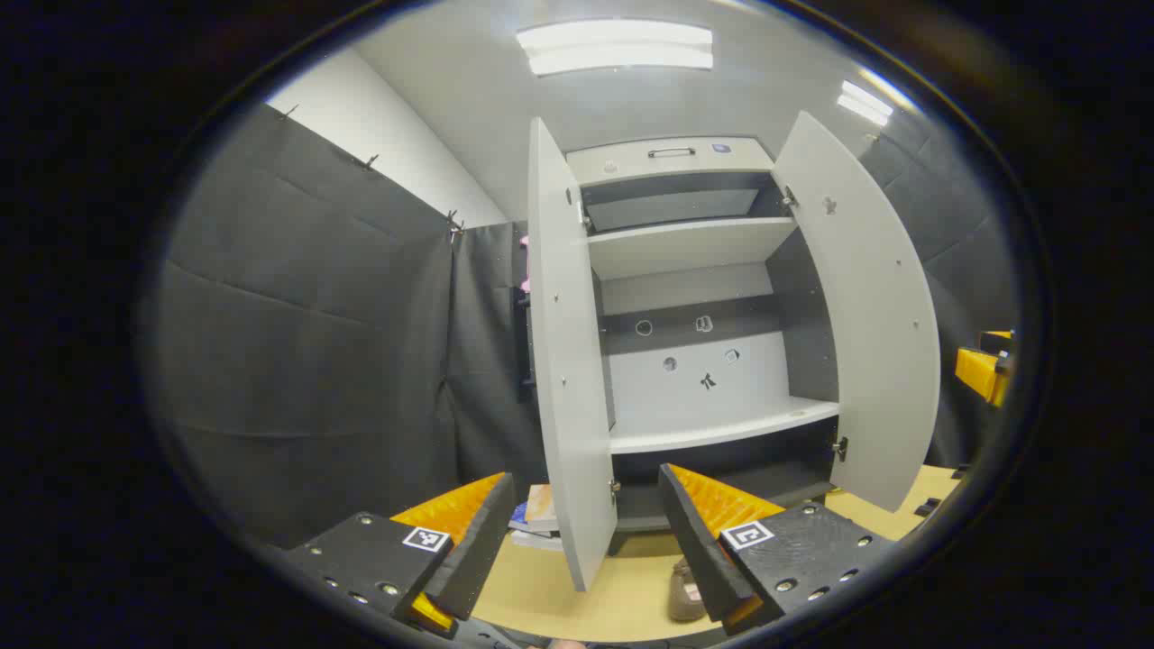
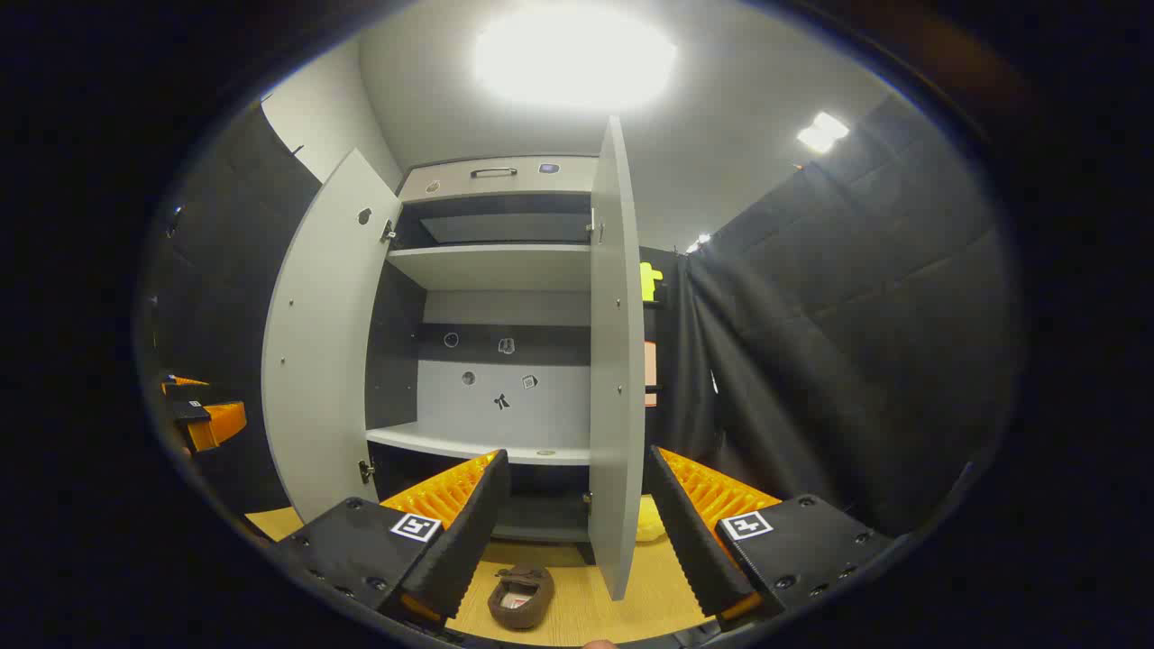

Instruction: Grab one shoe with the right hand and put it into the shoe cabinet, grab the other shoe with the left hand and put it into the shoe cabinet; then close the right door with the right hand and the left door with the left hand.

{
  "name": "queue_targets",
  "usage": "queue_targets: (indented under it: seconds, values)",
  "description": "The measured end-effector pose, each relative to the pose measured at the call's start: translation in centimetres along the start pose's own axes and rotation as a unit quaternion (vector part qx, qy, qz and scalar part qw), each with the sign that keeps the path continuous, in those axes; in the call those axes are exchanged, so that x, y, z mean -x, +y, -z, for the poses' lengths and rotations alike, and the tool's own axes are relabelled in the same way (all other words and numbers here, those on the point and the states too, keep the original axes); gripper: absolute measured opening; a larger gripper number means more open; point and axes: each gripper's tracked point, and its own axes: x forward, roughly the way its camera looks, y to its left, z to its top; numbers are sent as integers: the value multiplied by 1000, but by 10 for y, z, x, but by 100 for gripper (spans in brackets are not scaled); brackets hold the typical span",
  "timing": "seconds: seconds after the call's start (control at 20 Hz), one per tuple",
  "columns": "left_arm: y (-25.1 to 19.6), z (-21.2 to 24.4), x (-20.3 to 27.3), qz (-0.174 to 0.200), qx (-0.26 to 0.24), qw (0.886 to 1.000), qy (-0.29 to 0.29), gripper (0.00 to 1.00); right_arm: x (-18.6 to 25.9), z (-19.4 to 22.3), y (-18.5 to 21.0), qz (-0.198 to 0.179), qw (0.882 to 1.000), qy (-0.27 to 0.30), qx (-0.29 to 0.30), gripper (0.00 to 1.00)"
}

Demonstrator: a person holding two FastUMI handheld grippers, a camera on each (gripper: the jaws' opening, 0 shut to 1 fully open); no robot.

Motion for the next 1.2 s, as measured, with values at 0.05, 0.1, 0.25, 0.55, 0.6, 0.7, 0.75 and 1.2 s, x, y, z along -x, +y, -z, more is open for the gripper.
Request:
queue_targets:
  seconds: [0.05, 0.1, 0.25, 0.55, 0.6, 0.7, 0.75, 1.2]
  values:
    - [0, -1, 0, 0, 0, 1000, -2, 100, 0, 0, 0, 1, 1000, 0, 0, 96]
    - [0, -1, -1, 0, -2, 1000, -3, 100, -1, 1, 0, 2, 1000, 0, -1, 96]
    - [0, 1, 1, 2, -4, 1000, -2, 100, -1, 2, 2, 3, 1000, 4, -1, 96]
    - [0, 2, 2, 7, -8, 1000, -4, 93, -2, 4, 8, 0, 1000, 6, 0, 97]
    - [0, 2, 1, 8, -7, 1000, -5, 93, -2, 4, 7, 1, 1000, 7, 1, 94]
    - [1, 3, 0, 8, -5, 1000, -5, 93, -1, 5, 7, 8, 1000, 10, 6, 96]
    - [2, 3, 0, 8, -2, 1000, -5, 100, -1, 7, 8, 7, 1000, 13, 6, 96]
    - [9, 2, 2, 0, 6, 1000, -7, 93, -19, 47, 29, -30, 995, 93, -16, 94]
